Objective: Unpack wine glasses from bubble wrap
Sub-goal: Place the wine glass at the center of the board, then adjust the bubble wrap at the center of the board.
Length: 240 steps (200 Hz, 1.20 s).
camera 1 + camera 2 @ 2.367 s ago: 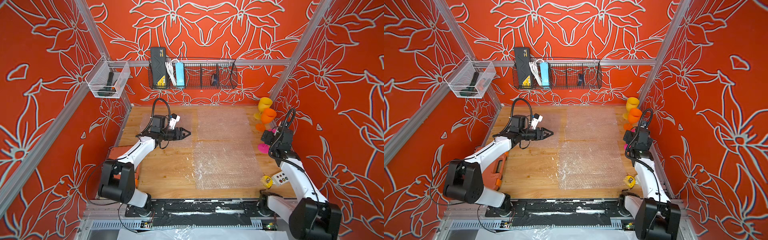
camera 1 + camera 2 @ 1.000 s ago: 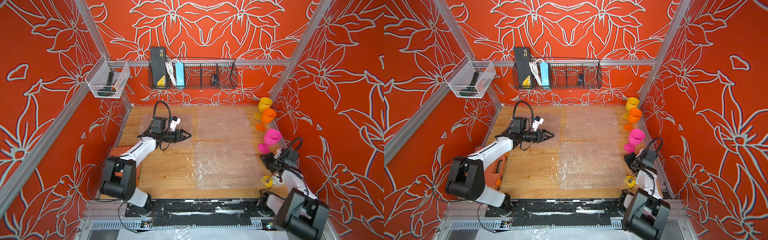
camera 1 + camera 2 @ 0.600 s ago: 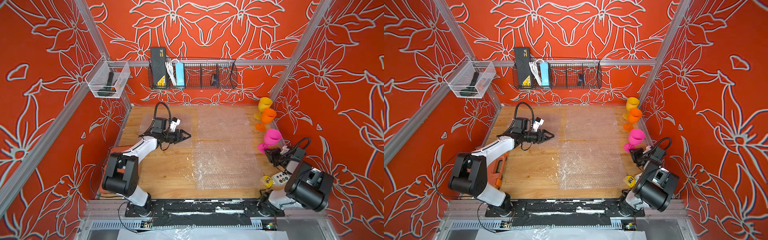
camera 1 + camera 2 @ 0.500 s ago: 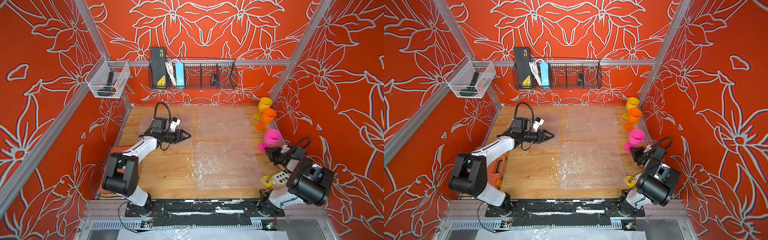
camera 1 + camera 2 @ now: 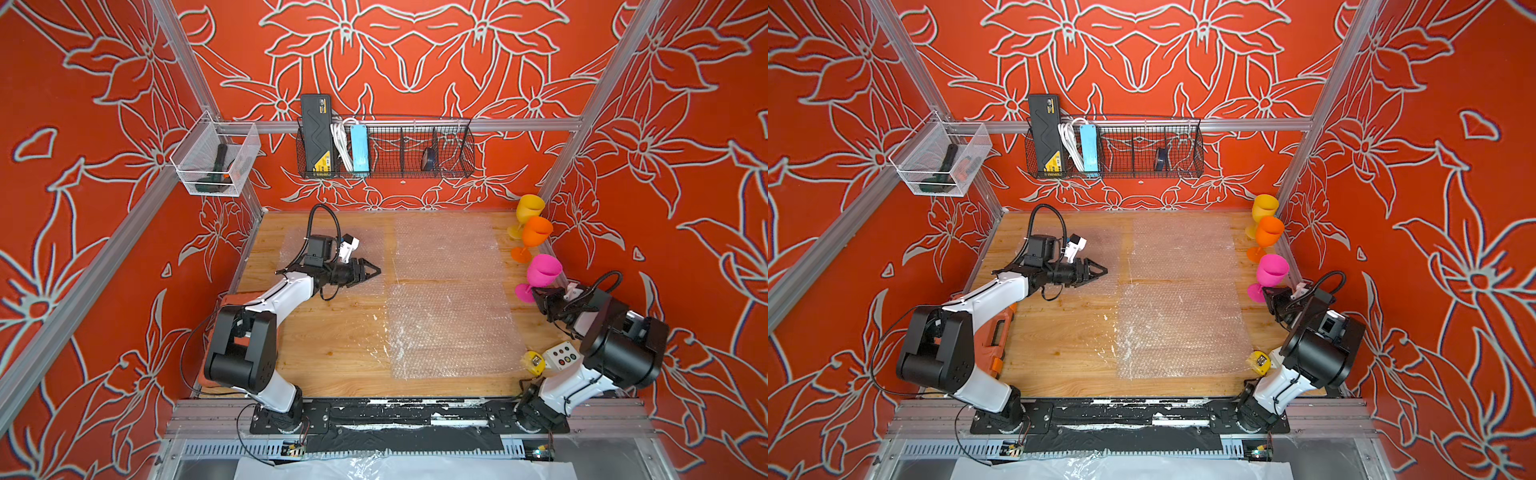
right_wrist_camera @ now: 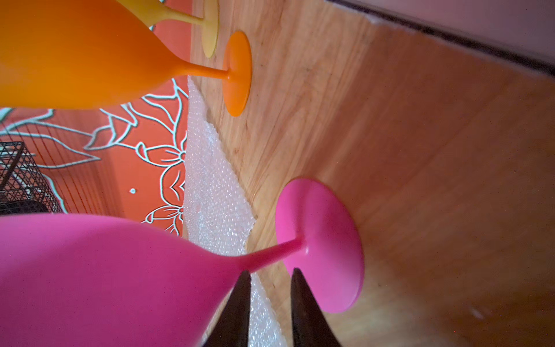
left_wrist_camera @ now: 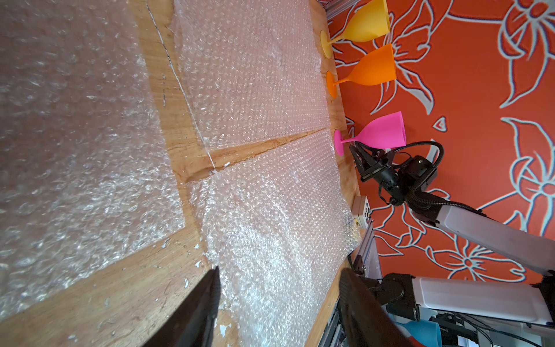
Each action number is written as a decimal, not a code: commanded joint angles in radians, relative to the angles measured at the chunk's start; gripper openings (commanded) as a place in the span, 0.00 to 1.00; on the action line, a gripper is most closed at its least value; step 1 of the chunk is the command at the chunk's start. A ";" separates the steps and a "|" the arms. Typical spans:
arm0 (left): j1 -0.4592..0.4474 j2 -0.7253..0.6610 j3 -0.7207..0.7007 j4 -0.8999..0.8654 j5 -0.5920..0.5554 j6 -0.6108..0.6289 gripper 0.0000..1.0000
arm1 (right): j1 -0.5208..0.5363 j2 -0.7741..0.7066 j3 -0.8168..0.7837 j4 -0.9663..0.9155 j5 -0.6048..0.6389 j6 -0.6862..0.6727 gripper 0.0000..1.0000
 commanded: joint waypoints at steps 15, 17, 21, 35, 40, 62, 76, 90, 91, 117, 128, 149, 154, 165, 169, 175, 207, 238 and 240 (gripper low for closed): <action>0.007 -0.007 -0.010 0.008 -0.008 -0.006 0.62 | -0.002 0.056 0.025 0.070 -0.017 0.037 0.25; 0.007 -0.007 -0.010 0.008 -0.008 -0.007 0.62 | -0.003 0.059 0.026 0.071 -0.016 0.037 0.25; 0.007 -0.007 -0.010 0.008 -0.008 -0.007 0.62 | -0.003 0.064 0.026 0.076 -0.017 0.038 0.25; 0.008 -0.008 -0.008 0.001 -0.011 -0.003 0.62 | -0.004 0.080 0.029 0.090 -0.014 0.041 0.26; 0.009 -0.007 -0.008 -0.002 -0.014 -0.001 0.62 | -0.004 0.086 0.031 0.094 -0.009 0.042 0.26; 0.015 -0.009 -0.005 -0.010 -0.026 -0.003 0.62 | -0.003 0.121 0.051 0.120 -0.015 0.056 0.27; 0.020 -0.009 0.005 -0.029 -0.047 -0.011 0.62 | -0.003 0.145 0.072 0.141 -0.034 0.072 0.28; 0.027 -0.012 0.015 -0.039 -0.064 -0.018 0.62 | -0.003 0.144 0.071 0.147 -0.034 0.075 0.28; 0.028 -0.011 0.016 -0.040 -0.065 -0.019 0.62 | -0.003 0.142 0.070 0.145 -0.032 0.074 0.28; 0.051 0.005 0.041 -0.095 -0.140 -0.026 0.59 | -0.003 0.084 0.022 0.114 -0.014 0.058 0.29; 0.069 0.025 0.057 -0.130 -0.177 -0.019 0.59 | -0.003 0.030 -0.012 0.080 0.000 0.046 0.29; 0.114 0.056 0.067 -0.173 -0.263 -0.020 0.59 | -0.004 -0.119 -0.085 -0.033 0.036 0.001 0.29; 0.127 0.060 0.066 -0.177 -0.279 -0.022 0.59 | -0.005 -0.166 -0.106 -0.061 0.040 -0.009 0.29; 0.158 0.069 0.061 -0.176 -0.307 -0.032 0.60 | -0.007 -0.272 -0.142 -0.123 0.047 -0.031 0.29; 0.169 0.070 0.059 -0.174 -0.312 -0.033 0.60 | -0.005 -0.320 -0.151 -0.155 0.052 -0.042 0.29; 0.183 0.074 0.058 -0.171 -0.328 -0.036 0.60 | -0.003 -0.382 -0.159 -0.201 0.052 -0.056 0.29; 0.236 0.119 0.112 -0.188 -0.434 -0.040 0.61 | -0.003 -0.663 -0.122 -0.484 0.050 -0.152 0.31; 0.257 0.180 0.172 -0.197 -0.434 -0.039 0.60 | -0.005 -0.712 -0.096 -0.574 0.031 -0.207 0.33; 0.257 0.182 0.173 -0.196 -0.437 -0.039 0.60 | -0.004 -0.709 -0.095 -0.575 0.026 -0.212 0.32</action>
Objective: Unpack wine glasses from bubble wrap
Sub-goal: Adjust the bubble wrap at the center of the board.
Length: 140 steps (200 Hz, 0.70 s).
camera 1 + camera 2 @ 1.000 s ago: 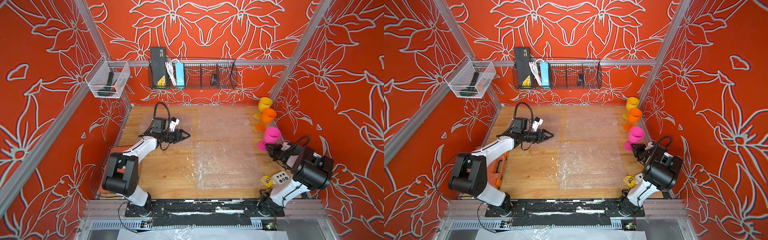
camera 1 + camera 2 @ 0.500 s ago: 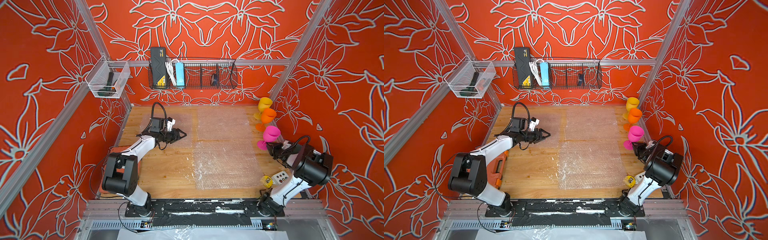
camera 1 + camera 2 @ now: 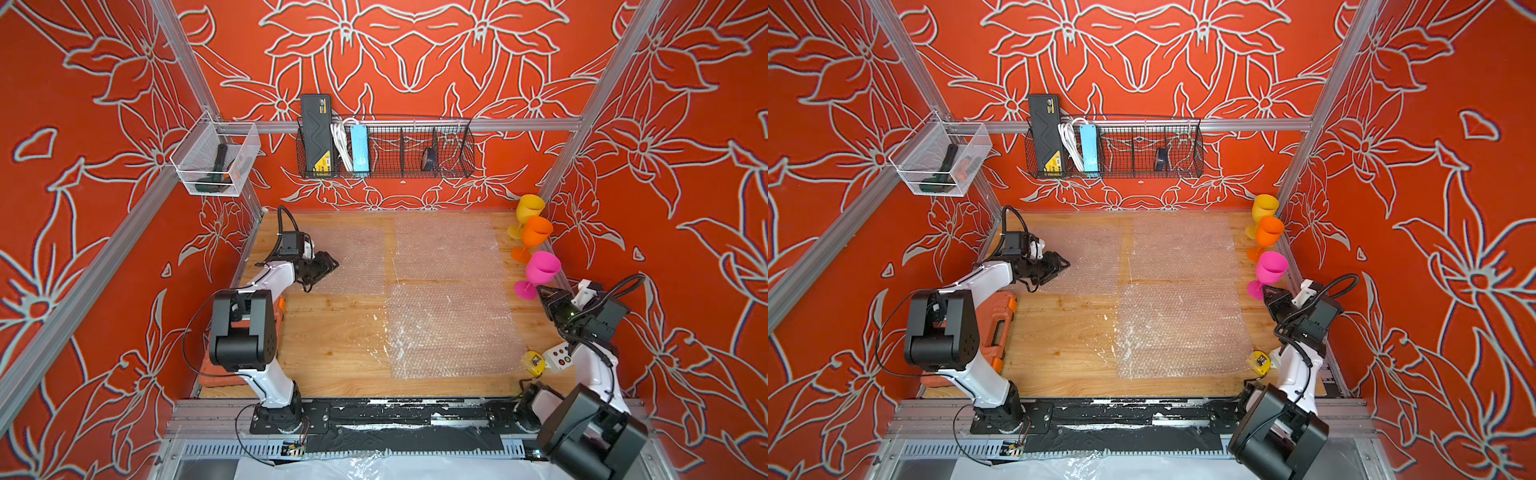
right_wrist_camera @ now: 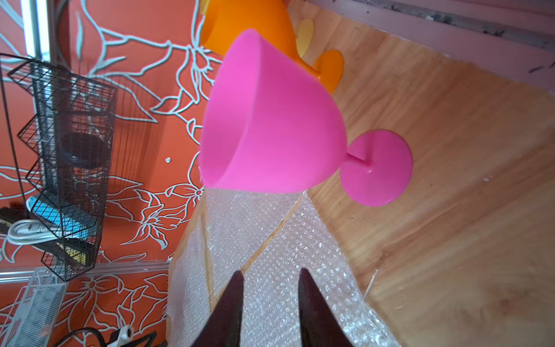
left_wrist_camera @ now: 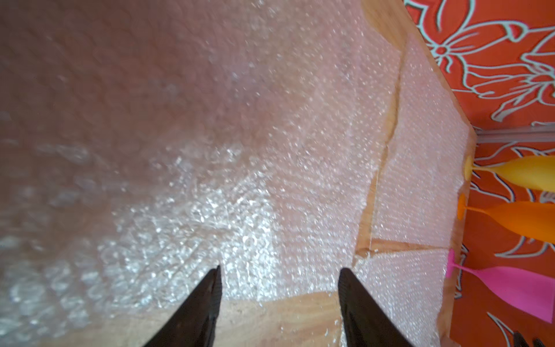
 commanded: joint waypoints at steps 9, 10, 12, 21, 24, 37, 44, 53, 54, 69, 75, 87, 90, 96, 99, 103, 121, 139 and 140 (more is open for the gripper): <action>0.012 0.036 0.047 -0.025 -0.059 0.000 0.60 | -0.002 0.022 0.041 -0.166 -0.041 -0.092 0.32; 0.012 0.036 0.047 -0.025 -0.061 -0.001 0.60 | -0.002 0.023 0.043 -0.170 -0.042 -0.094 0.32; 0.013 0.037 0.047 -0.025 -0.064 0.000 0.60 | -0.002 0.024 0.046 -0.175 -0.049 -0.098 0.32; 0.019 0.040 0.046 -0.025 -0.076 -0.001 0.60 | -0.001 0.014 0.052 -0.186 -0.072 -0.095 0.32; 0.022 0.041 0.045 -0.023 -0.082 -0.002 0.60 | -0.002 0.008 0.051 -0.189 -0.076 -0.092 0.32; 0.034 0.048 0.032 -0.018 -0.119 -0.012 0.60 | 0.000 -0.038 0.051 -0.212 -0.096 -0.083 0.32; 0.044 0.059 0.029 -0.014 -0.128 -0.013 0.60 | 0.003 -0.063 0.054 -0.227 -0.107 -0.080 0.32; 0.058 0.080 0.033 -0.019 -0.141 -0.013 0.60 | 0.014 -0.085 0.061 -0.260 -0.119 -0.089 0.32; 0.059 0.084 0.035 -0.021 -0.144 -0.013 0.60 | 0.017 -0.086 0.061 -0.264 -0.120 -0.090 0.32; 0.077 0.127 0.052 -0.026 -0.162 -0.018 0.61 | 0.045 -0.091 0.075 -0.317 -0.131 -0.124 0.32; 0.083 0.144 0.061 -0.021 -0.151 -0.023 0.61 | 0.051 -0.098 0.078 -0.331 -0.137 -0.134 0.32; 0.086 0.174 0.076 -0.003 -0.138 -0.035 0.61 | 0.064 -0.120 0.087 -0.371 -0.132 -0.158 0.32; 0.087 0.181 0.079 0.005 -0.136 -0.038 0.61 | 0.067 -0.127 0.090 -0.384 -0.129 -0.165 0.32; 0.088 0.198 0.084 0.014 -0.132 -0.045 0.61 | 0.072 -0.137 0.098 -0.408 -0.125 -0.178 0.32; 0.087 0.209 0.091 0.015 -0.131 -0.049 0.61 | 0.075 -0.141 0.102 -0.417 -0.123 -0.183 0.32; 0.086 0.224 0.102 0.014 -0.125 -0.050 0.61 | 0.079 -0.145 0.105 -0.426 -0.121 -0.187 0.32; 0.089 0.284 0.145 0.007 -0.122 -0.051 0.61 | 0.095 -0.162 0.113 -0.436 -0.123 -0.177 0.32; 0.095 0.327 0.184 -0.003 -0.133 -0.045 0.61 | 0.112 -0.176 0.124 -0.439 -0.120 -0.167 0.32; 0.095 0.328 0.185 -0.004 -0.133 -0.045 0.61 | 0.113 -0.176 0.124 -0.439 -0.120 -0.167 0.32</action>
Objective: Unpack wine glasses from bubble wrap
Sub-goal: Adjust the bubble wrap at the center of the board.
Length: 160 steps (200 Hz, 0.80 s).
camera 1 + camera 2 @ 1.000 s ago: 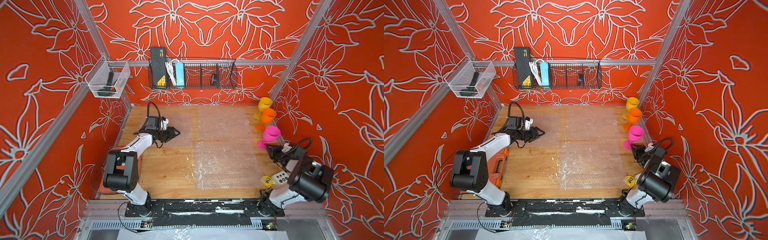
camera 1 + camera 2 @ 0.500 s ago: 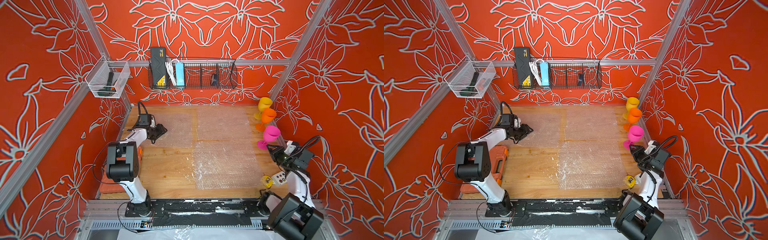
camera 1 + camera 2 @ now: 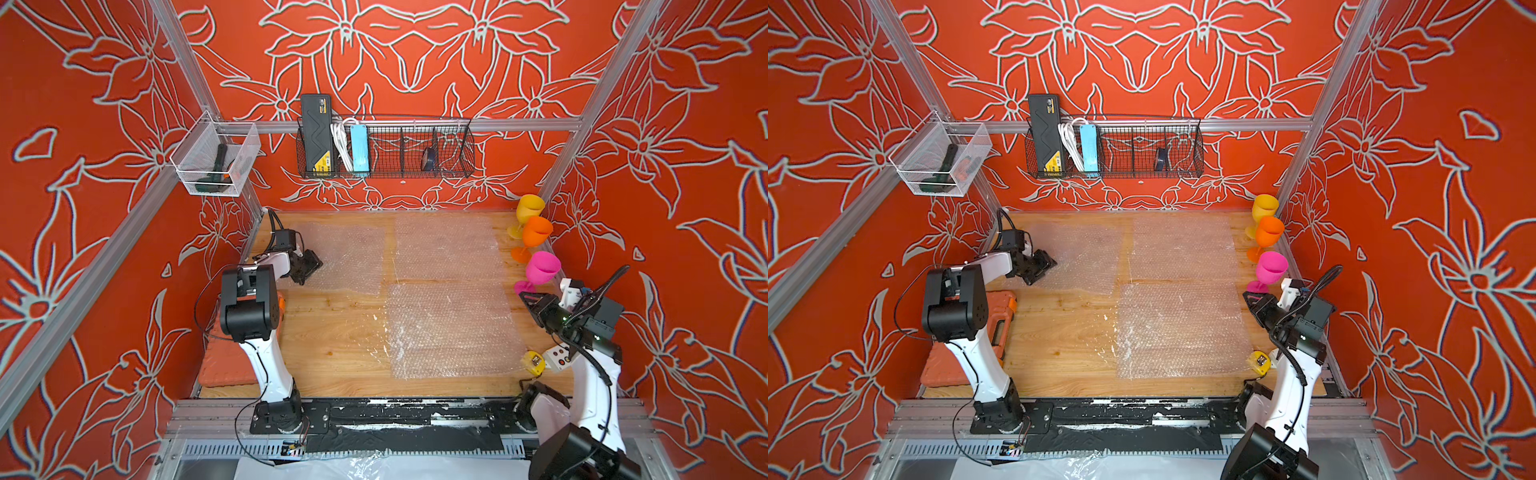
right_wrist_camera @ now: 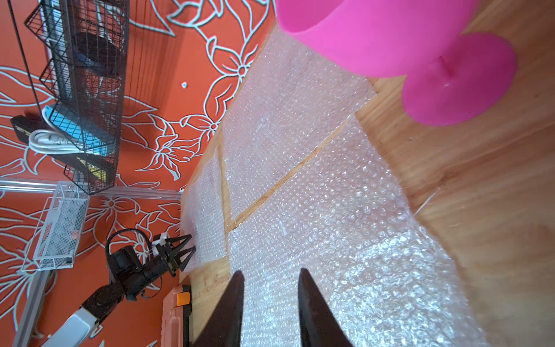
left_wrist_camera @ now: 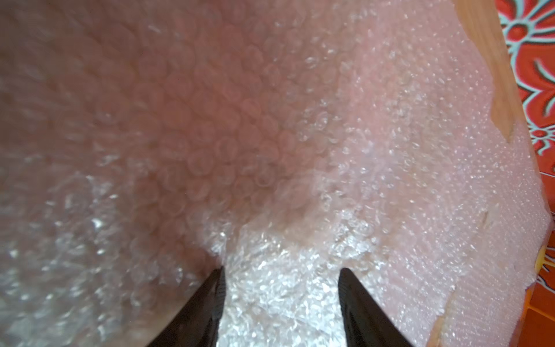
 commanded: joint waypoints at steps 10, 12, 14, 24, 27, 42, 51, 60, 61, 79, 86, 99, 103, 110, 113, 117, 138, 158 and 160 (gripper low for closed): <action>0.007 0.083 0.049 -0.039 -0.012 -0.004 0.59 | 0.027 -0.023 0.045 -0.057 -0.010 -0.021 0.32; 0.007 0.083 0.052 -0.040 -0.009 -0.003 0.59 | 0.029 -0.025 0.046 -0.059 -0.009 -0.022 0.32; 0.007 0.082 0.054 -0.042 -0.008 -0.003 0.59 | 0.030 -0.026 0.047 -0.060 -0.006 -0.023 0.32; 0.000 0.064 0.046 -0.035 0.005 -0.002 0.59 | 0.038 -0.030 0.051 -0.064 0.003 -0.027 0.32; -0.002 0.054 0.040 -0.030 0.007 -0.002 0.59 | 0.039 -0.030 0.051 -0.065 0.005 -0.029 0.32; -0.023 -0.002 0.013 -0.016 0.025 0.005 0.59 | 0.044 -0.030 0.047 -0.057 0.008 -0.023 0.32; -0.040 -0.047 -0.004 -0.014 0.017 0.005 0.59 | 0.049 -0.028 0.046 -0.049 0.010 -0.019 0.32; -0.063 -0.093 -0.024 -0.008 0.010 0.011 0.59 | 0.056 -0.027 0.049 -0.047 0.013 -0.020 0.32; -0.066 -0.098 -0.026 -0.007 0.009 0.011 0.59 | 0.057 -0.027 0.049 -0.047 0.015 -0.020 0.32; -0.129 -0.182 -0.069 0.035 -0.017 -0.006 0.60 | 0.074 -0.026 0.056 -0.054 0.032 -0.029 0.32; -0.162 -0.198 -0.076 0.052 -0.016 -0.011 0.60 | 0.081 -0.025 0.058 -0.055 0.042 -0.034 0.32; -0.217 -0.186 -0.053 0.051 -0.022 -0.017 0.60 | 0.094 -0.023 0.058 -0.055 0.049 -0.035 0.32; -0.234 -0.174 -0.041 0.047 -0.022 -0.011 0.60 | 0.098 -0.024 0.060 -0.057 0.049 -0.036 0.32; -0.257 -0.145 -0.010 0.024 -0.030 -0.001 0.60 | 0.105 -0.027 0.065 -0.062 0.054 -0.038 0.32; -0.263 -0.133 0.002 0.013 -0.036 0.000 0.60 | 0.109 -0.028 0.067 -0.067 0.056 -0.039 0.32; -0.272 -0.115 0.020 0.000 -0.040 0.001 0.60 | 0.114 -0.030 0.070 -0.073 0.061 -0.043 0.31; -0.317 -0.042 0.064 -0.004 -0.008 0.011 0.60 | 0.139 -0.049 0.081 -0.096 0.087 -0.050 0.32; -0.355 0.030 0.110 -0.010 0.024 0.013 0.60 | 0.157 -0.056 0.073 -0.089 0.096 -0.038 0.32; -0.357 0.038 0.116 -0.012 0.027 0.013 0.60 | 0.160 -0.057 0.072 -0.088 0.097 -0.036 0.32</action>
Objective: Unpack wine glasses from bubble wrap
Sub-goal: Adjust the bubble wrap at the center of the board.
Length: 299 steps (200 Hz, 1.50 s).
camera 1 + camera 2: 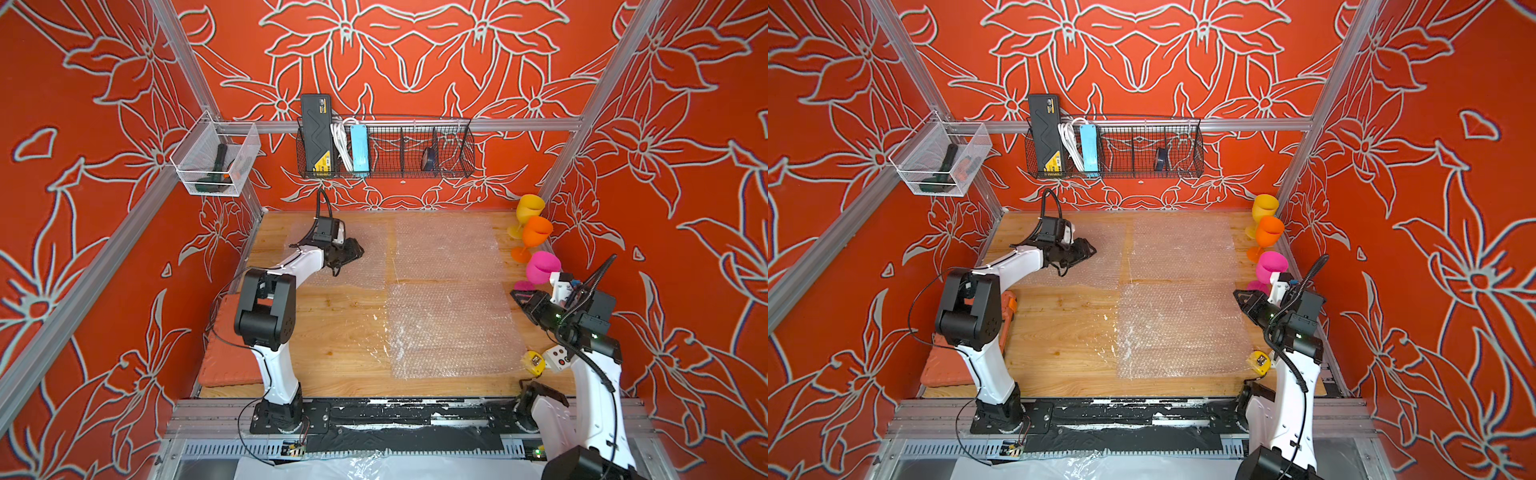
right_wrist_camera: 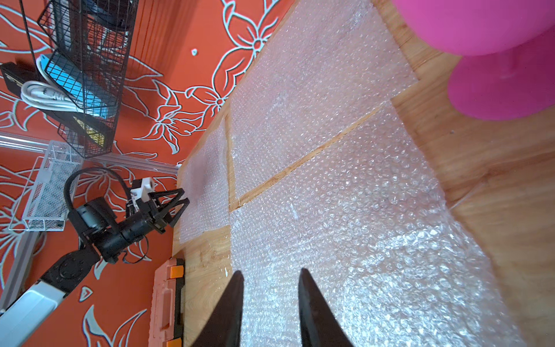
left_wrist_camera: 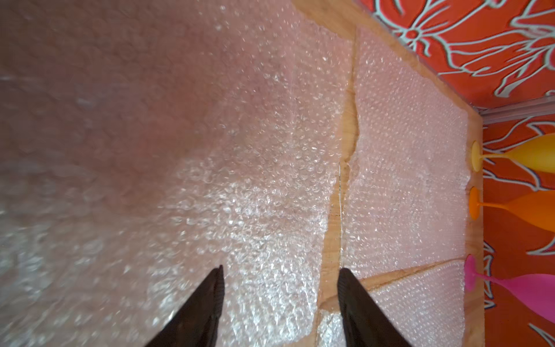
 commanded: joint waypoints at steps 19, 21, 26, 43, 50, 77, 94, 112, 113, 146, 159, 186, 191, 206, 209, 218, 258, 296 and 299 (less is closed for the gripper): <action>-0.036 0.162 0.094 -0.051 0.045 0.016 0.60 | 0.047 -0.016 0.016 -0.009 0.047 -0.005 0.32; -0.036 0.168 0.099 -0.053 0.047 0.018 0.60 | 0.050 -0.016 0.016 -0.009 0.050 -0.005 0.32; -0.035 0.186 0.114 -0.061 0.048 0.020 0.60 | 0.057 -0.017 0.016 -0.007 0.055 -0.005 0.32; -0.035 0.233 0.156 -0.070 0.047 0.024 0.60 | 0.072 -0.011 0.015 -0.003 0.068 -0.006 0.32; -0.035 0.249 0.174 -0.075 0.041 0.024 0.60 | 0.075 -0.009 0.013 0.001 0.070 -0.003 0.32; -0.035 0.303 0.227 -0.077 0.049 0.011 0.60 | 0.096 0.009 0.013 0.018 0.079 -0.003 0.32; -0.035 0.312 0.249 -0.086 0.036 0.010 0.60 | 0.111 0.021 0.020 0.015 0.092 -0.010 0.32; -0.035 0.303 0.257 -0.076 0.033 0.011 0.60 | 0.127 0.033 0.021 0.018 0.108 -0.017 0.32; -0.035 0.302 0.258 -0.076 0.033 0.012 0.60 | 0.128 0.034 0.022 0.020 0.107 -0.017 0.32; -0.038 0.249 0.262 -0.074 0.027 0.029 0.60 | 0.169 0.072 0.019 0.041 0.131 -0.021 0.32; -0.045 0.193 0.232 -0.051 0.017 0.053 0.60 | 0.189 0.087 0.023 0.048 0.148 -0.025 0.32; -0.055 0.046 0.103 0.048 -0.036 0.095 0.62 | 0.243 0.130 0.037 0.069 0.188 -0.037 0.33; -0.057 0.019 0.075 0.067 -0.046 0.097 0.62 | 0.256 0.138 0.041 0.072 0.197 -0.040 0.33; -0.059 -0.060 -0.016 0.129 -0.069 0.103 0.63 | 0.288 0.165 0.056 0.076 0.218 -0.054 0.34; -0.059 -0.076 -0.034 0.140 -0.074 0.102 0.63 | 0.295 0.171 0.060 0.076 0.223 -0.058 0.35; -0.061 -0.127 -0.095 0.176 -0.088 0.103 0.63 | 0.313 0.188 0.072 0.072 0.242 -0.072 0.35; -0.060 -0.373 -0.385 0.369 -0.165 0.144 0.71 | 0.358 0.264 0.162 0.058 0.310 -0.152 0.42; -0.060 -0.574 -0.609 0.550 -0.270 0.134 0.77 | 0.358 0.310 0.246 0.103 0.374 -0.215 0.52; -0.060 -0.588 -0.621 0.560 -0.281 0.134 0.77 | 0.358 0.313 0.249 0.111 0.378 -0.219 0.53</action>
